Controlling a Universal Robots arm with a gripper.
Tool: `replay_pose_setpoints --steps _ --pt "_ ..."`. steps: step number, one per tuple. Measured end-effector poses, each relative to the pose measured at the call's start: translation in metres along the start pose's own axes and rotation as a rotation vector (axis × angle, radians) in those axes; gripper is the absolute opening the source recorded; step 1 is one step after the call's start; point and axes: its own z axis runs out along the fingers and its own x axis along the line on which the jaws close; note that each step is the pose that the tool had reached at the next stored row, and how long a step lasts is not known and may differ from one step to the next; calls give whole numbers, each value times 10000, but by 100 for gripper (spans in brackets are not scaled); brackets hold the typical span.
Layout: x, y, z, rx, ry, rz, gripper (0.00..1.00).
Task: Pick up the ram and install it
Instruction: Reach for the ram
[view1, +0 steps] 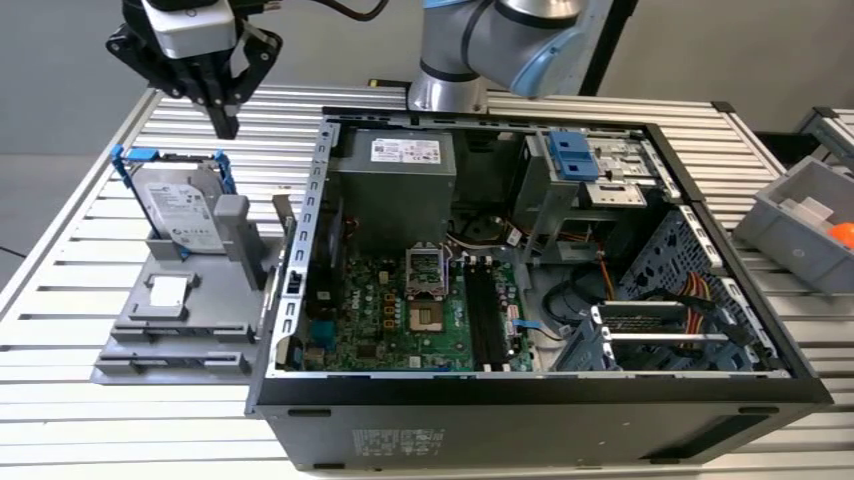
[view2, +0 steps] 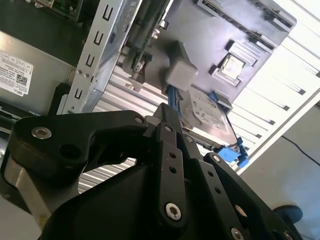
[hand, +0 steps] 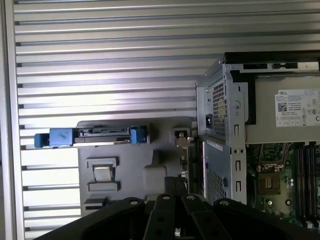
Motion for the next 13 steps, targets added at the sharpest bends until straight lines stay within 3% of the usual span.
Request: replay_pose_setpoints --steps 13 --pt "253 -16 -6 -97 16 3 0"
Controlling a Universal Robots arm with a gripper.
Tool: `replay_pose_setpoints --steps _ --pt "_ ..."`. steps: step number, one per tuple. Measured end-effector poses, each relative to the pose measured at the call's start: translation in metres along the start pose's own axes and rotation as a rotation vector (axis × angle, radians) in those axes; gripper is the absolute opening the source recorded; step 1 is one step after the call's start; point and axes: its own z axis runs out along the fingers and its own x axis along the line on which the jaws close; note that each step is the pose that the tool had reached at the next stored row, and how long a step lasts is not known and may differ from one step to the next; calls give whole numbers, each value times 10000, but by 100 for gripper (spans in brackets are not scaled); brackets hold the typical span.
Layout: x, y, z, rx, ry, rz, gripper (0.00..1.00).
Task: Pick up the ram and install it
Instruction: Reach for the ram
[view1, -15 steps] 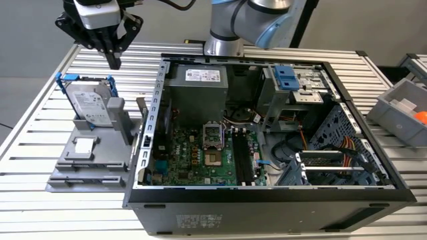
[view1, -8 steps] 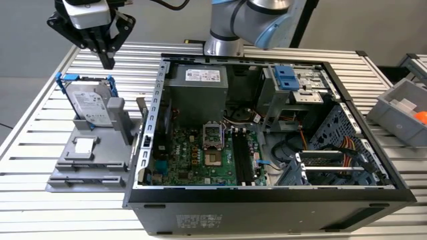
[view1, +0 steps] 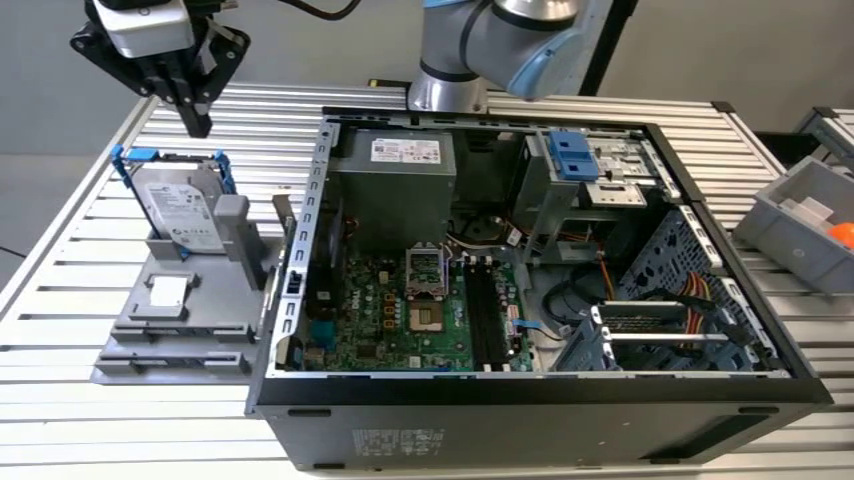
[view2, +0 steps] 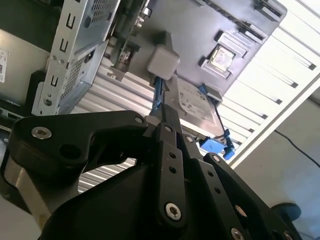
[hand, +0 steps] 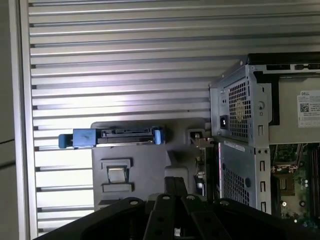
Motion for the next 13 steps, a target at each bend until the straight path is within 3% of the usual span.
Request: replay_pose_setpoints --steps 3,13 --pt "89 -5 -2 -31 2 1 0" --pt "269 -17 -6 -76 5 1 0"
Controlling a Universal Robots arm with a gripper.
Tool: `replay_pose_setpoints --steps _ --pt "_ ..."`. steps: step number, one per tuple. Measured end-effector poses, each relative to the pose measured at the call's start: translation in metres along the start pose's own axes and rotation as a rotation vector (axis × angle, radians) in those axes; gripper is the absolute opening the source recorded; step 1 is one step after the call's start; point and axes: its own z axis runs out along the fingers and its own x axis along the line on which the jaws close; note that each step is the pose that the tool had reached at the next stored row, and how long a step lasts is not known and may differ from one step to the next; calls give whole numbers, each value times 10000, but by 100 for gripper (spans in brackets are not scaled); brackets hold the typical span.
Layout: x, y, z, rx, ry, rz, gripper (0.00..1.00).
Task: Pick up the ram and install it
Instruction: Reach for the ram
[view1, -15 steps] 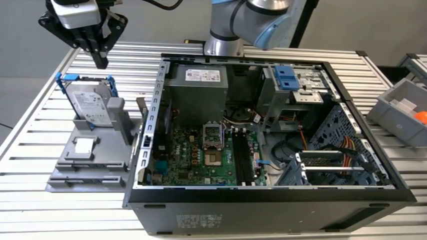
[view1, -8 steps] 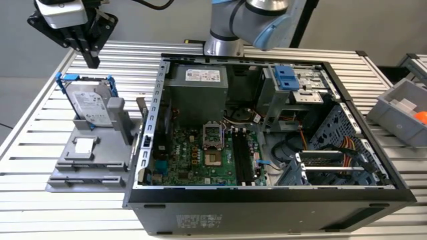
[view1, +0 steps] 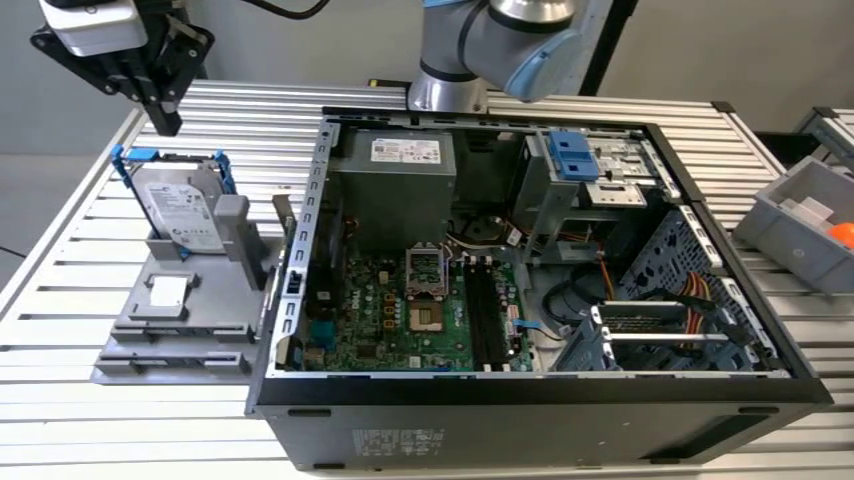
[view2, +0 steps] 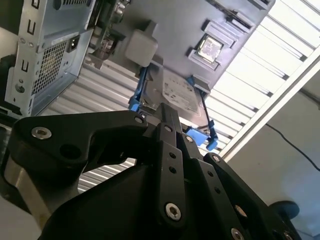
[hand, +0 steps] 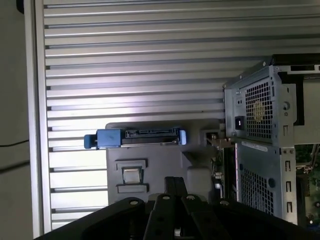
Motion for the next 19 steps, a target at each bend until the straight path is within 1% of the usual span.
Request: replay_pose_setpoints --steps 5,12,15,19 --pt "73 -4 -1 -10 0 1 0" --pt "157 -10 -3 -15 1 0 0" --pt "182 -11 -3 -16 0 0 0" --pt "196 -12 -4 -16 1 0 0"
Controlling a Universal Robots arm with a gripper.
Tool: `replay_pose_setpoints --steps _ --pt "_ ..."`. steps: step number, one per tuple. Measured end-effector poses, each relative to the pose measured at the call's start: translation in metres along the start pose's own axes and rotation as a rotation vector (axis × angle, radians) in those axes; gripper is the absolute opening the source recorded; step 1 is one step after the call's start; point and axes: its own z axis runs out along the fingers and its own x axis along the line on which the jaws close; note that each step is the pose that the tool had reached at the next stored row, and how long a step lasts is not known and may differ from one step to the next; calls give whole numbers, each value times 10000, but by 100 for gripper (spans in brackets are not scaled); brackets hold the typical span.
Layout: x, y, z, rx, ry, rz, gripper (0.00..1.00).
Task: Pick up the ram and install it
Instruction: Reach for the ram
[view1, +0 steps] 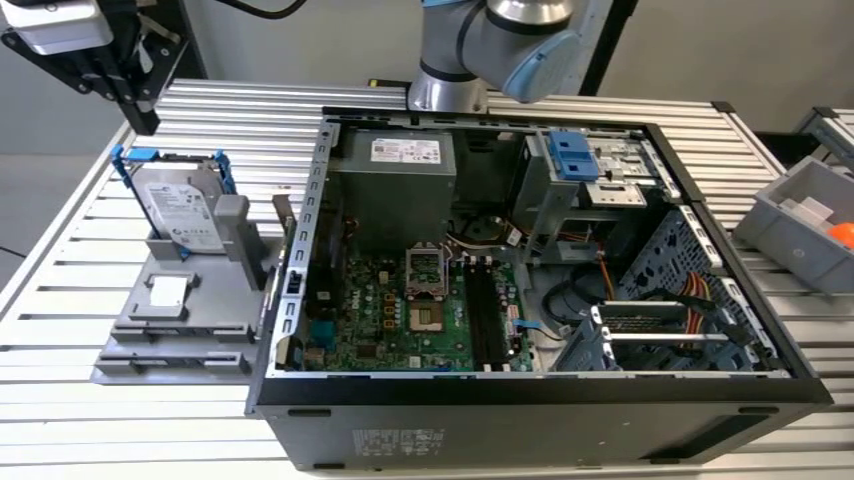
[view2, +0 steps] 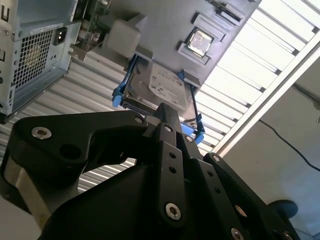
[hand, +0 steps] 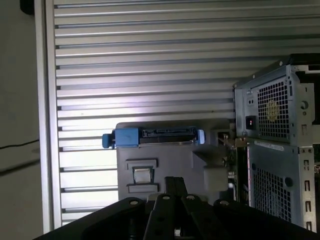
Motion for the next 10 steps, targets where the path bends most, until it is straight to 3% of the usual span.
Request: replay_pose_setpoints --steps 10 --pt "95 -25 -4 0 0 -1 0"
